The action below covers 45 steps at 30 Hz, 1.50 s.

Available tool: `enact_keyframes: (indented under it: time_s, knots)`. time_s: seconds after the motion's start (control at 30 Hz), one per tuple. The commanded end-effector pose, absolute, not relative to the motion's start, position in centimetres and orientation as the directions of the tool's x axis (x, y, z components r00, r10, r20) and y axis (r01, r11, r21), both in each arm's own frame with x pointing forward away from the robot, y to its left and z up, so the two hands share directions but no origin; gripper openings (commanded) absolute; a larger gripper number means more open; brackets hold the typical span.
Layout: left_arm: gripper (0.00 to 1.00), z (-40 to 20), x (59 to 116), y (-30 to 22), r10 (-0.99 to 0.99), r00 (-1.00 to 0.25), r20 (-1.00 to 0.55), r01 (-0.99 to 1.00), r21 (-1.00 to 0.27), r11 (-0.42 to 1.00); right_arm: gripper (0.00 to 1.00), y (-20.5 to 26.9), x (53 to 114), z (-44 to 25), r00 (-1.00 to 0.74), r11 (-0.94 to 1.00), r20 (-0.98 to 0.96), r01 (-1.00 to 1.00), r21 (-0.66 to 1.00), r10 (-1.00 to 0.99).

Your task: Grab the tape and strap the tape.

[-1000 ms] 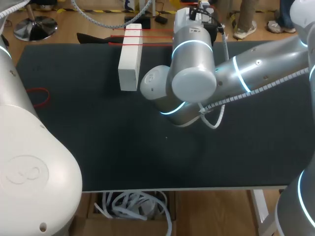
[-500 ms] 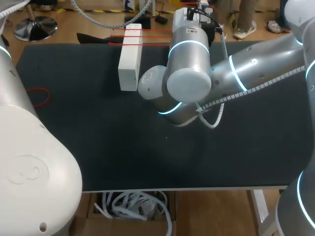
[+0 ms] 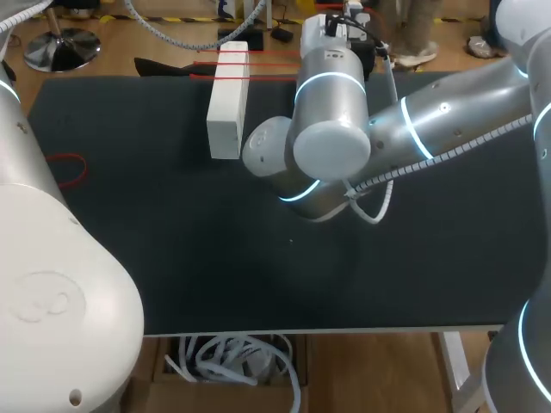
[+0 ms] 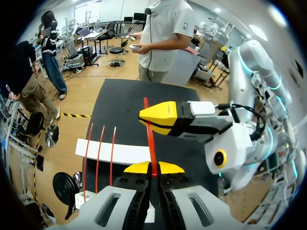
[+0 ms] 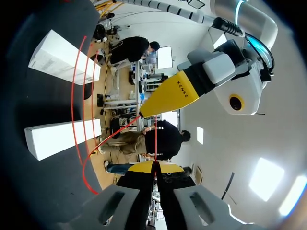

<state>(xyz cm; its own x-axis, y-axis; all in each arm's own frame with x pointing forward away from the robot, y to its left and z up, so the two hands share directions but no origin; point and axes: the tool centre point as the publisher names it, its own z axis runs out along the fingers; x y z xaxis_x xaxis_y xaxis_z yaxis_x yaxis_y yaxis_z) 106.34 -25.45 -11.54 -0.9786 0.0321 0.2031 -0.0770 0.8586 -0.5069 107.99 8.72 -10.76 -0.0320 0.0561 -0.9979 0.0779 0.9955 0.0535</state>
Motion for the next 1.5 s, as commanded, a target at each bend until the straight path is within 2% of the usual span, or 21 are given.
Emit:
enact_keyframes:
  time_s: [0.03,1.5]
  knots:
    - [0.00,-11.41,106.35,-25.44,0.032,-0.978,0.205,-0.077,-0.503,0.861,0.00,8.58,107.82,-10.49,-0.035,0.996,-0.998,0.077,0.047,0.050]
    - [0.00,-11.41,106.35,-25.44,0.032,-0.978,0.205,-0.077,-0.503,0.861,0.00,8.34,107.97,-9.62,-0.023,0.997,-0.999,0.070,-0.025,-0.023]
